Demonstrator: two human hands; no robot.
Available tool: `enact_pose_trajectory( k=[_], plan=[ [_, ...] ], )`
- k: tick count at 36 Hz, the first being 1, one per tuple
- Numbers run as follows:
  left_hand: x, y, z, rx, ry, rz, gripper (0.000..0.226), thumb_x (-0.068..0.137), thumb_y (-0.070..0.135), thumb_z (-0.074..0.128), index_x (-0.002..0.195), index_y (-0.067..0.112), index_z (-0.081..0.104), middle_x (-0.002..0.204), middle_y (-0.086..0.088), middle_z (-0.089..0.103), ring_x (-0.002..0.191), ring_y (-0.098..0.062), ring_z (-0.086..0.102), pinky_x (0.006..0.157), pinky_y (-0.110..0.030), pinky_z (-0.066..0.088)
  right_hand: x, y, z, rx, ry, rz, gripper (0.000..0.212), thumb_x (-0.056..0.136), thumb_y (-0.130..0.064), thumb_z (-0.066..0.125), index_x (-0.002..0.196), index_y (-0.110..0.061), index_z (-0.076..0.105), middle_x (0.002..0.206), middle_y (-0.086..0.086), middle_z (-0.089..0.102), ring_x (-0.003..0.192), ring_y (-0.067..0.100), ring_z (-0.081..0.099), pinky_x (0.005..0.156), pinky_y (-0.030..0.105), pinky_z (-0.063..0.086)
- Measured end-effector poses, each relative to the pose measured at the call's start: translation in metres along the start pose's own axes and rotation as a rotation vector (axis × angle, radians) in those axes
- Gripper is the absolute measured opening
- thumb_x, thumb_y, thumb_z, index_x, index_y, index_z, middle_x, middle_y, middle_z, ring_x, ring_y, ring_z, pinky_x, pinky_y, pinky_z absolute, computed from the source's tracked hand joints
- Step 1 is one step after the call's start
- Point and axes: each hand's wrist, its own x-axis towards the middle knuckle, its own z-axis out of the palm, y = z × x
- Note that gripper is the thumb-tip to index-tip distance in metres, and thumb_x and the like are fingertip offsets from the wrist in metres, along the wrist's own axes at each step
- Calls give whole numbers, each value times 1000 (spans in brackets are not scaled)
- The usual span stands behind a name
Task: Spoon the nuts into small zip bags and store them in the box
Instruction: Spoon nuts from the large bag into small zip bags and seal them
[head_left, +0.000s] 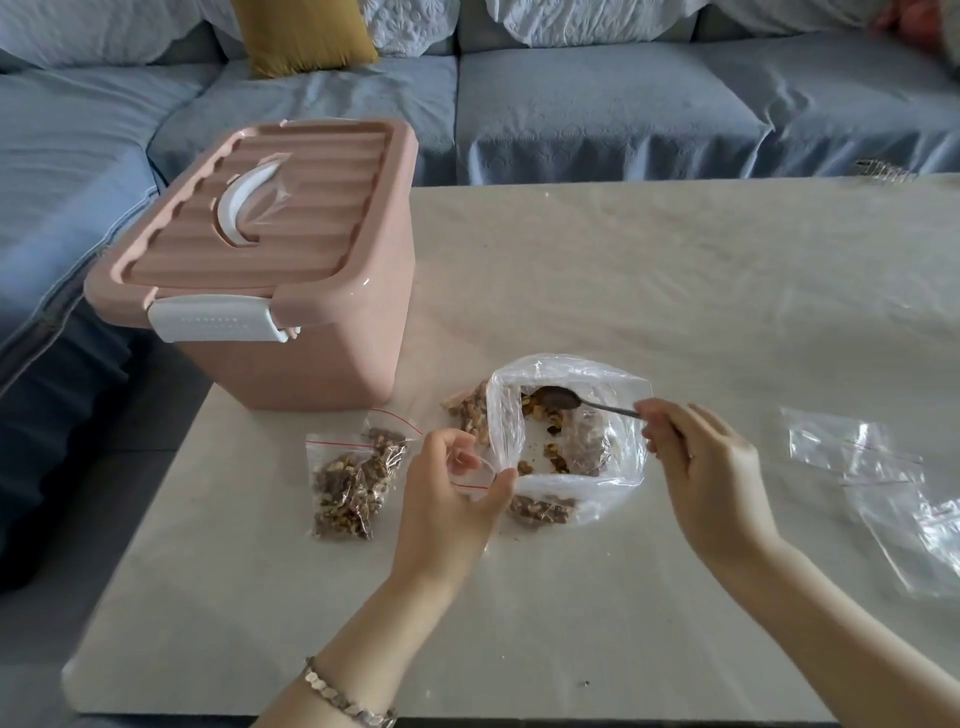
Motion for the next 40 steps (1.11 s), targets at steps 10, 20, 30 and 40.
enact_pose_trajectory(
  k=[10, 20, 30, 40],
  plan=[
    [0, -2, 2, 8, 0, 60, 40, 72, 25, 77, 87, 39, 42, 84, 11, 55, 92, -11, 53, 75, -5, 34, -29, 6, -6, 123, 8, 35, 61, 93, -56, 30, 94, -8, 68, 77, -13, 58, 71, -3, 57, 66, 9, 44],
    [-1, -3, 4, 15, 32, 100, 44, 70, 15, 79, 88, 36, 43, 81, 12, 56, 89, -11, 54, 78, -4, 33, -36, 8, -5, 90, 32, 151, 53, 93, -56, 31, 96, -17, 66, 72, -5, 60, 71, -2, 57, 66, 5, 43],
    [-3, 0, 5, 29, 9, 78, 51, 69, 16, 79, 104, 25, 44, 88, 18, 50, 92, -3, 48, 81, -3, 31, -60, -7, -1, 322, 9, 564, 31, 96, -11, 43, 77, -20, 66, 51, -2, 58, 47, 6, 51, 48, 8, 39],
    [-3, 3, 5, 15, -8, 41, 45, 72, 17, 76, 103, 27, 44, 90, 16, 51, 88, 18, 45, 73, 3, 30, -54, -20, -2, 423, -179, 776, 35, 97, -14, 42, 74, -8, 67, 46, -1, 54, 40, 9, 45, 44, 19, 38]
  ],
)
